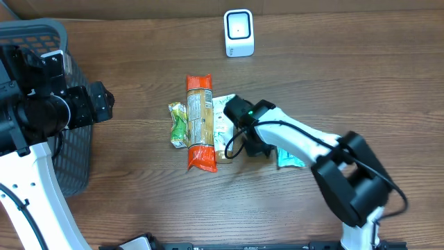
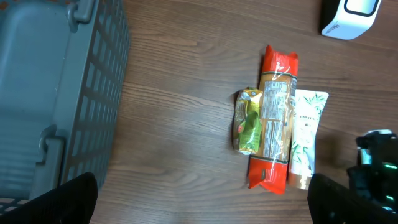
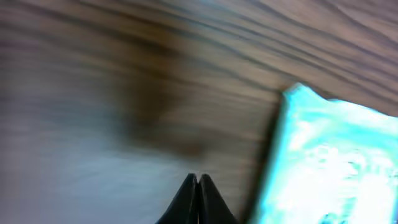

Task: Scan the item barcode

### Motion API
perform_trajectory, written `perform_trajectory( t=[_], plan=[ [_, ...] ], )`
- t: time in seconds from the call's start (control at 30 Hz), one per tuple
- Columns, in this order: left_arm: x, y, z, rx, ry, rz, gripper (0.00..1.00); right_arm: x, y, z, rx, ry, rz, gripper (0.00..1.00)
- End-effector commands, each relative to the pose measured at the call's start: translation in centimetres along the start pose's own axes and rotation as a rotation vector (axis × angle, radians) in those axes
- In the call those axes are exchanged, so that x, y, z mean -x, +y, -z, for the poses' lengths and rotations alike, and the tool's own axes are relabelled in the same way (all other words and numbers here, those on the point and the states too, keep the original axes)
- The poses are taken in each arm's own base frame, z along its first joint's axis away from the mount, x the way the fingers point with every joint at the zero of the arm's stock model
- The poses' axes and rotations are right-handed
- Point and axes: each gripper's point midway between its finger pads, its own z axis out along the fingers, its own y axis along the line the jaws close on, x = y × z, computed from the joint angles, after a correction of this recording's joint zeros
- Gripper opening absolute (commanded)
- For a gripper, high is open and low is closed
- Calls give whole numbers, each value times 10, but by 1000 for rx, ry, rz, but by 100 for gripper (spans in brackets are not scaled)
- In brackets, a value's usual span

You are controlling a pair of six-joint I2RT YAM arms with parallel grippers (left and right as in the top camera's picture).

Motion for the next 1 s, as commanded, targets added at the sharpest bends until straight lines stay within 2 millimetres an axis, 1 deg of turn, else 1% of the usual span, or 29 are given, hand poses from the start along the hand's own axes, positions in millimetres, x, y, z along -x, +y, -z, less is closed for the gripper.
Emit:
perform_trajectory(
  t=[0.0,0.07,0.13,0.2,0.3,0.33,0.47,0.6,0.8,0.97],
  plan=[
    [1,-1,0,-10,-2,-17,100,19,37,74,306,-121,-27,4],
    [1,-1,0,-10,-2,-16,99,22,32,88,317,-155,-38,4],
    [1,-1,0,-10,-2,-16,100,21,18,88,264,-161,-52,5],
    [1,-1,0,-10,-2,-16,100,18,4,82,182,-149,-59,25],
    [1,-1,0,-10,-2,-16,99,12,-9,71,97,-121,-60,55],
    [1,-1,0,-10,-2,-16,100,9,-14,67,67,-105,-67,79],
    [1,-1,0,-10,-2,-16,99,2,-16,61,58,-77,-114,99],
    [1,-1,0,-10,-2,-16,99,-4,-21,55,47,-51,-120,100],
    [1,-1,0,-10,-2,-16,100,-17,-21,37,41,-21,-114,100],
    [1,-1,0,-10,-2,-16,100,-18,-32,35,-17,-27,-116,100]
  ],
)
